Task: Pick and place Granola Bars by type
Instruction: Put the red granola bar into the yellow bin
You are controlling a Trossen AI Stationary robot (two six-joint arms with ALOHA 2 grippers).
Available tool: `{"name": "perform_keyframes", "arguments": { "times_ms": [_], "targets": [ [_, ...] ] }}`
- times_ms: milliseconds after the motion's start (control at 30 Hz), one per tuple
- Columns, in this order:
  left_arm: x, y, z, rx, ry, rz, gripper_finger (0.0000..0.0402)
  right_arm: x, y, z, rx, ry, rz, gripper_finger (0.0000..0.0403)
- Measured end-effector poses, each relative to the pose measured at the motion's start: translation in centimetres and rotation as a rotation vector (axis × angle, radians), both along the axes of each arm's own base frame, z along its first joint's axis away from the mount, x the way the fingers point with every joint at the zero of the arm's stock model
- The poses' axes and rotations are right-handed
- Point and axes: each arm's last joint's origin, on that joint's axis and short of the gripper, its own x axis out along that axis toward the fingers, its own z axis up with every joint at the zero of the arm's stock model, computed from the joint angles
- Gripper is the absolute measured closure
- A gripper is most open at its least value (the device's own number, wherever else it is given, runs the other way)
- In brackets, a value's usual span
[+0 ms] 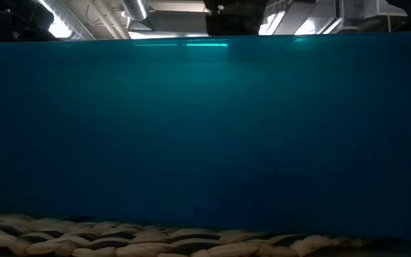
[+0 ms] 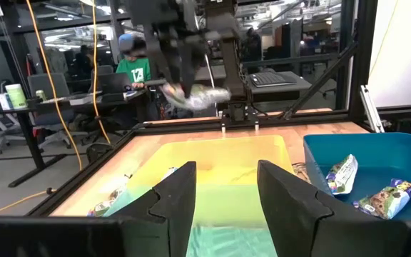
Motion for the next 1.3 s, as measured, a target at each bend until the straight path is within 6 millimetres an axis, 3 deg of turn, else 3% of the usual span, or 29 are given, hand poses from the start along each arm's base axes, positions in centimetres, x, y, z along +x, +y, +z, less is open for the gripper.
{"name": "perform_keyframes", "arguments": {
  "times_ms": [433, 600, 1300],
  "targets": [
    [0.0, 0.0, 0.0, 0.000, -0.001, 0.000, 0.0258, -0.2, 2.0, -9.0, -0.004, 0.141, 0.040, 0.0333],
    [0.0, 0.0, 0.0, 0.000, 0.000, 0.000, 0.0258, -0.3, 2.7, -11.2, -0.009, 0.132, 0.065, 0.0333],
    [0.0, 0.0, 0.0, 0.000, 0.000, 0.000, 0.0258, 0.0, 3.1, -14.2, -0.052, 0.014, 0.096, 0.0333]
  ]
}}
